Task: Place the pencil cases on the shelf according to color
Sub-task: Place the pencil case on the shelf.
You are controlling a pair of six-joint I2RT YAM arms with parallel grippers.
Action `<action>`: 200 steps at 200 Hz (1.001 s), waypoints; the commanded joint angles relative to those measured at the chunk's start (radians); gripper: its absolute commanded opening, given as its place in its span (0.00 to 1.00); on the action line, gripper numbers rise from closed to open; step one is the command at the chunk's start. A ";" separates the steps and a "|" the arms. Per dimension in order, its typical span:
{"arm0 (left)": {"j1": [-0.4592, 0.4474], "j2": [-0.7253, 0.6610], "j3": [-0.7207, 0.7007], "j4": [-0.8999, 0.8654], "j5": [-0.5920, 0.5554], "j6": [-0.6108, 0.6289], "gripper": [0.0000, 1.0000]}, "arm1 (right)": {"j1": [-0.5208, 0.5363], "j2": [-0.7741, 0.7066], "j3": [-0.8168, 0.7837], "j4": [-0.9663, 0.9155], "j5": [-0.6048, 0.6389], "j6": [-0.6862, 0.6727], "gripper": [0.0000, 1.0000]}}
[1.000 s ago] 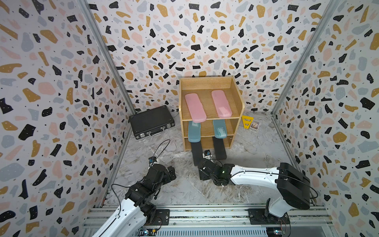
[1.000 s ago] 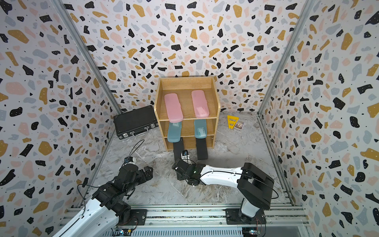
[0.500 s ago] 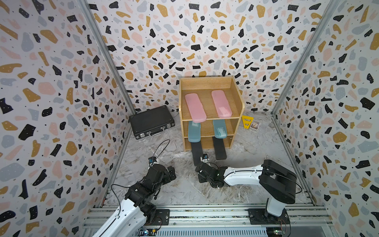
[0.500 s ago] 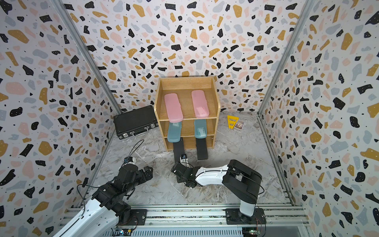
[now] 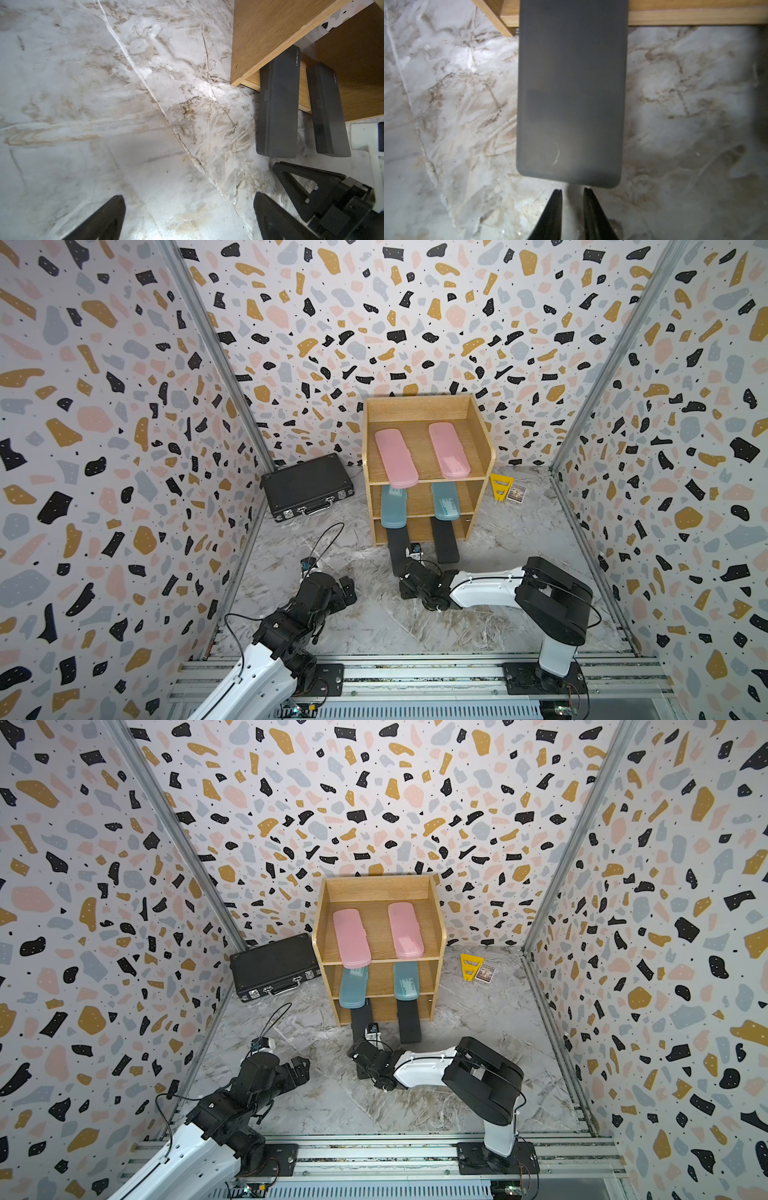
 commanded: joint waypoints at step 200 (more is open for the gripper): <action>0.005 -0.021 0.004 0.003 -0.017 0.009 1.00 | -0.051 -0.074 0.052 0.041 0.035 -0.129 0.24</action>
